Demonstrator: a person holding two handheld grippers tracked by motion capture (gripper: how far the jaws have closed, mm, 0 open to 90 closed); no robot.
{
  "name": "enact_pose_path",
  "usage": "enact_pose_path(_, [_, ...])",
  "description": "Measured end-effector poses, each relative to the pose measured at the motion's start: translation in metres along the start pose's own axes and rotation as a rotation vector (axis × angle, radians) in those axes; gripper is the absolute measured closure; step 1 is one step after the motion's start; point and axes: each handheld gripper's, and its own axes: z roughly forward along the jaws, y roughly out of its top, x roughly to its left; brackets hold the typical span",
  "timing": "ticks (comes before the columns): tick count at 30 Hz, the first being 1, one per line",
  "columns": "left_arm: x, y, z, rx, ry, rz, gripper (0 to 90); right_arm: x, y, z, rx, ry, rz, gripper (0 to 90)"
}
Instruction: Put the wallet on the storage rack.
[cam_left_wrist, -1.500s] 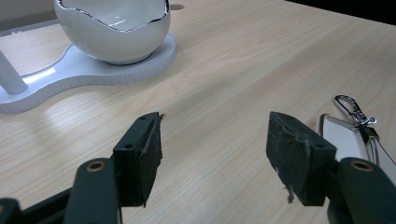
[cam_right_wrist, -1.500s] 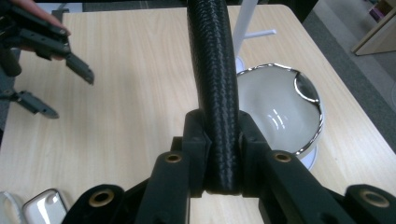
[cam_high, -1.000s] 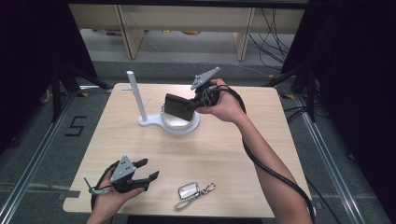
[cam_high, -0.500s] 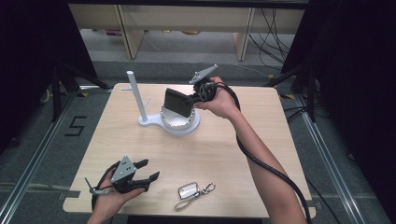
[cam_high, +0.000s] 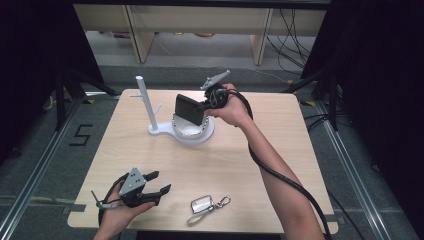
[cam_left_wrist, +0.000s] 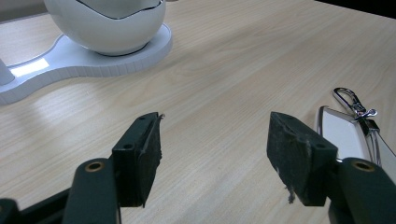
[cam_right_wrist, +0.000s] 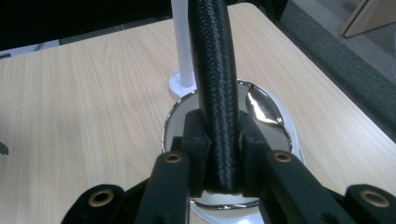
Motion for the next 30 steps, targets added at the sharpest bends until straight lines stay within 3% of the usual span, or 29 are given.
enact_pose_path(13, [-0.001,-0.001,0.001,0.006,-0.005,-0.005,34.6,-0.004,-0.008,0.011,0.03,-0.001,0.019,78.0])
enact_pose_path(18, [-0.001,-0.002,0.002,0.006,-0.006,-0.007,34.6,-0.009,-0.016,0.019,0.011,0.029,0.086,77.9])
enact_pose_path(22, [-0.001,-0.002,0.002,0.004,-0.01,-0.01,34.5,-0.013,-0.022,0.024,0.025,0.021,0.118,76.8])
enact_pose_path(25, [-0.001,-0.002,0.002,0.002,-0.012,-0.011,34.4,-0.015,-0.024,0.025,0.029,-0.013,0.122,73.4])
enact_pose_path(27, [0.0,-0.002,0.003,0.0,-0.006,-0.013,33.6,-0.012,-0.022,0.021,0.013,-0.102,0.109,67.0])
enact_pose_path(28, [-0.001,-0.002,0.003,0.0,-0.006,-0.013,33.4,-0.011,-0.021,0.019,0.013,-0.124,0.121,66.0])
enact_pose_path(29, [-0.001,-0.002,0.003,0.0,-0.006,-0.013,33.1,-0.011,-0.021,0.017,0.001,-0.153,0.102,64.9])
enact_pose_path(30, [-0.001,-0.002,0.003,-0.001,-0.006,-0.015,33.1,-0.011,-0.021,0.017,0.001,-0.153,0.102,64.9])
